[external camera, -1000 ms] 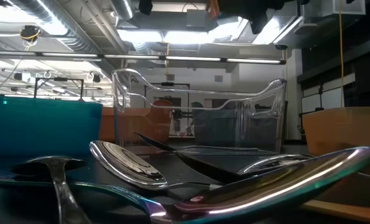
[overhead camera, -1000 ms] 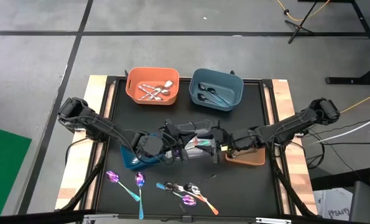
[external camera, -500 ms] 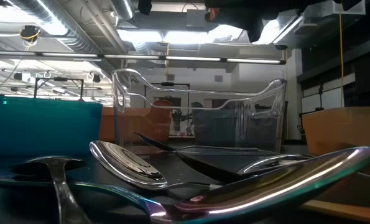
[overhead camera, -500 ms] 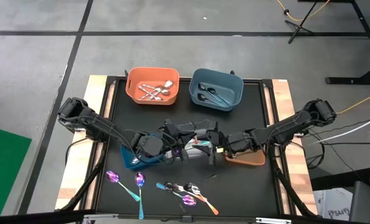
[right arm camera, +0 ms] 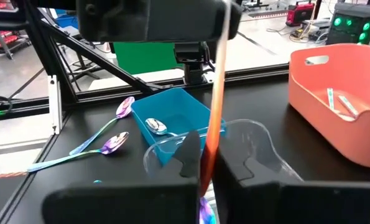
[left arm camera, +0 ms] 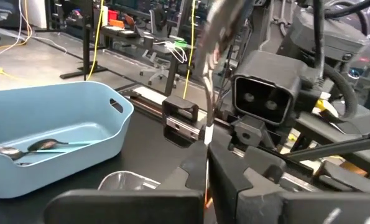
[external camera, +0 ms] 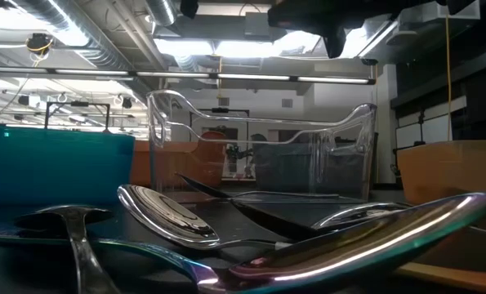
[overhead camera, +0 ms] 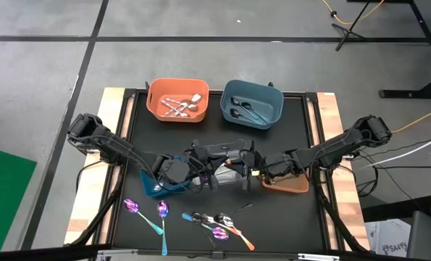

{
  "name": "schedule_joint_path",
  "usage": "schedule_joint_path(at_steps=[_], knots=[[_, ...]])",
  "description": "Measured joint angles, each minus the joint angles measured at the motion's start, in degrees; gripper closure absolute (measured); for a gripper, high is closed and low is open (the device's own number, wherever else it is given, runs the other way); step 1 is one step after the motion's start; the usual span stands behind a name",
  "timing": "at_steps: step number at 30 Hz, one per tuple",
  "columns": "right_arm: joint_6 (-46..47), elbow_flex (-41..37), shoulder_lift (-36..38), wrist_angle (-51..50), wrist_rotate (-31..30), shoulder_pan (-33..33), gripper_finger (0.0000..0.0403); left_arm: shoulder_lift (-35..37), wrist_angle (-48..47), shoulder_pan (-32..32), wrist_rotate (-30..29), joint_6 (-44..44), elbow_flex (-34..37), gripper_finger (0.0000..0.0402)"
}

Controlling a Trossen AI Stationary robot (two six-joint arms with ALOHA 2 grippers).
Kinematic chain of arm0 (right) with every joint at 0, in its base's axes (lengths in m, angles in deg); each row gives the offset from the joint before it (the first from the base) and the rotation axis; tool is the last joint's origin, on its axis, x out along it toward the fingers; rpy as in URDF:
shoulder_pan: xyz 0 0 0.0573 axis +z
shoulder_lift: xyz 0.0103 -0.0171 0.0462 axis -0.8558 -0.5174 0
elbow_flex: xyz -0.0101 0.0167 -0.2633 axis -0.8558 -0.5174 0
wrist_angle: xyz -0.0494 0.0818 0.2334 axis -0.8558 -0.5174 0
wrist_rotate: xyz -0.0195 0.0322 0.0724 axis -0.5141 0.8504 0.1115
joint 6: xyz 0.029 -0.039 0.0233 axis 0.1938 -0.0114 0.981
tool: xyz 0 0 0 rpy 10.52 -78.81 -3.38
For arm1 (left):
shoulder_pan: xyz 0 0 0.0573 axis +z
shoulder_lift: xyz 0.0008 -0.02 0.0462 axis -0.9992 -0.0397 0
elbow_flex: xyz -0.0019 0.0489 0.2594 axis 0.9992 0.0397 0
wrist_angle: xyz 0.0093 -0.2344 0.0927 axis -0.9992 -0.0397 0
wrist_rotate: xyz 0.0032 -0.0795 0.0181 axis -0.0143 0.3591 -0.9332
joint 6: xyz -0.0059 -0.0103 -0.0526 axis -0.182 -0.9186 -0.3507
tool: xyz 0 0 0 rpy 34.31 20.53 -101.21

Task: Sort silverware by color (type)
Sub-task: Put the orange spoon into the blue bin

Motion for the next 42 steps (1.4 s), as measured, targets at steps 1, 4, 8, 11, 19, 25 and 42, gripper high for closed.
schedule_joint_path(at_steps=[1,4,8,11,19,25,42], knots=[[0.49,0.00,0.00,-0.17,0.04,0.00,0.0393,0.00,-0.03,0.02,0.15,0.01,0.00,0.0400],[0.73,0.00,0.00,-0.37,0.24,-0.01,0.0400,0.00,-0.48,0.02,1.20,0.07,0.00,0.0400],[0.81,0.00,0.00,-0.80,0.38,0.00,0.0400,0.00,-1.41,0.01,2.65,0.07,0.00,0.0400],[0.91,0.00,0.00,-1.25,0.91,0.00,0.0401,0.00,-1.51,-0.06,3.71,0.14,0.00,0.0397],[1.67,0.00,4.08,-10.39,2.04,0.02,0.0402,-0.02,-5.06,-0.32,5.15,2.71,0.00,0.0342],[1.74,0.04,9.73,-22.08,5.04,0.04,0.0403,-0.02,-12.75,-0.74,10.67,-0.07,0.00,0.0315],[-2.04,0.04,16.98,-56.76,20.07,0.09,0.0403,-0.02,-24.91,-0.60,38.27,-15.07,0.00,0.0312]])
